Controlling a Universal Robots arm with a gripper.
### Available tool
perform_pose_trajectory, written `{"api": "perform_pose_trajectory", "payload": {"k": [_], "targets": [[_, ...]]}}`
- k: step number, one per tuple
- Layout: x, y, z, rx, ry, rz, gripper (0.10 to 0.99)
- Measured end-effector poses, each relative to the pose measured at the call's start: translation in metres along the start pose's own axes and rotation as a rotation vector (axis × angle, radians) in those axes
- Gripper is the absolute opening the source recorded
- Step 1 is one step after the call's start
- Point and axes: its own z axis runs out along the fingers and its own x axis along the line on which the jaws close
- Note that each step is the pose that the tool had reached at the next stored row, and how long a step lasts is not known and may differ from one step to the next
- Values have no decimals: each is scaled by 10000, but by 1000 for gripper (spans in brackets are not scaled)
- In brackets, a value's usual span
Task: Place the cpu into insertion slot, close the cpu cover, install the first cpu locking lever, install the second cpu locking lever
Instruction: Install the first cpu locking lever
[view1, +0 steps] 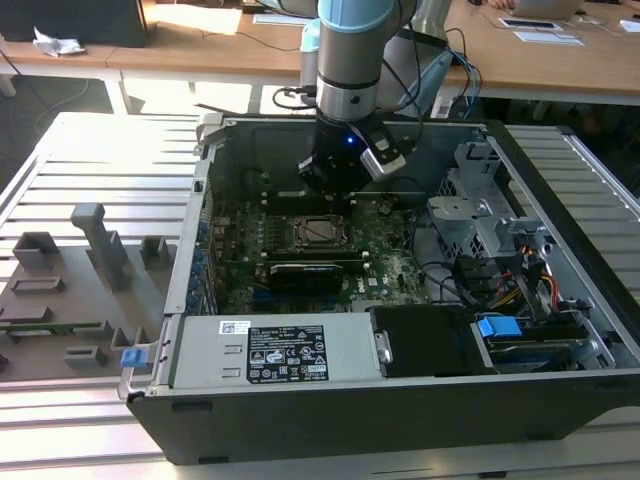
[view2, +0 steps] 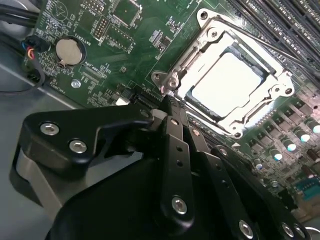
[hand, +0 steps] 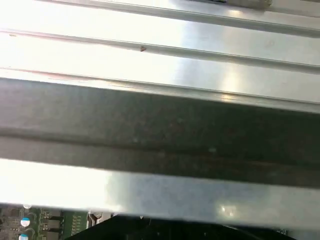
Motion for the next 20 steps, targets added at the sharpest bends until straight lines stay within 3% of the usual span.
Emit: {"api": "perform_pose_trajectory", "payload": {"k": [4, 7, 11, 17, 20], "targets": [[1, 3, -93, 2, -14, 0, 106], [18, -27, -103, 9, -38, -2, 106], [63, -137, -108, 18, -59, -1, 106], [175, -448, -122, 48, -91, -4, 106], [182, -470, -148, 48, -95, -3, 106]]}}
